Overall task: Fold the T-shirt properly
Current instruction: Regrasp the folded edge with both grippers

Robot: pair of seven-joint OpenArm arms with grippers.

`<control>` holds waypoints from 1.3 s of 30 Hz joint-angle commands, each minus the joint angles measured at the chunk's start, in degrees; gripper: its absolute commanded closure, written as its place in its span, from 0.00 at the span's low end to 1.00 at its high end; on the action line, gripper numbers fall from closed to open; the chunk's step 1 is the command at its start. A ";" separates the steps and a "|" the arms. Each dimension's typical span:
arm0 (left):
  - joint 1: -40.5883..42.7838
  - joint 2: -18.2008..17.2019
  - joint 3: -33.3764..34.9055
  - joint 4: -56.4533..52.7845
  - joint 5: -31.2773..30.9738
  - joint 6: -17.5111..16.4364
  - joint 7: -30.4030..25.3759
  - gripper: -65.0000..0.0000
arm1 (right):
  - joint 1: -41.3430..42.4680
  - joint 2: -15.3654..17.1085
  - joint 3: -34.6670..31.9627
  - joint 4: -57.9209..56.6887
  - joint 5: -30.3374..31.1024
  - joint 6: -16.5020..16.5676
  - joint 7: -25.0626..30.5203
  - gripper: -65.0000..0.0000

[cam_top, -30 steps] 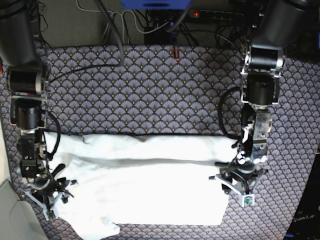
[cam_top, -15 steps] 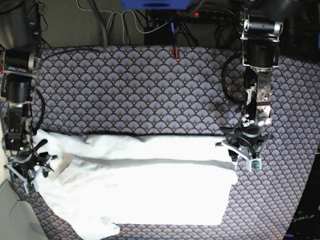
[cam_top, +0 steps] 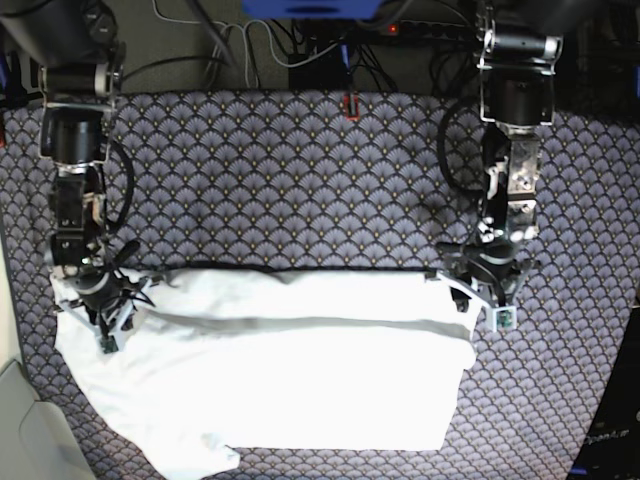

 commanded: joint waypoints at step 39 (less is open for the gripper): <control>-6.50 0.07 -0.19 -7.92 -0.31 -0.05 -2.91 0.19 | -0.06 5.24 0.39 1.06 0.54 -0.35 1.18 0.65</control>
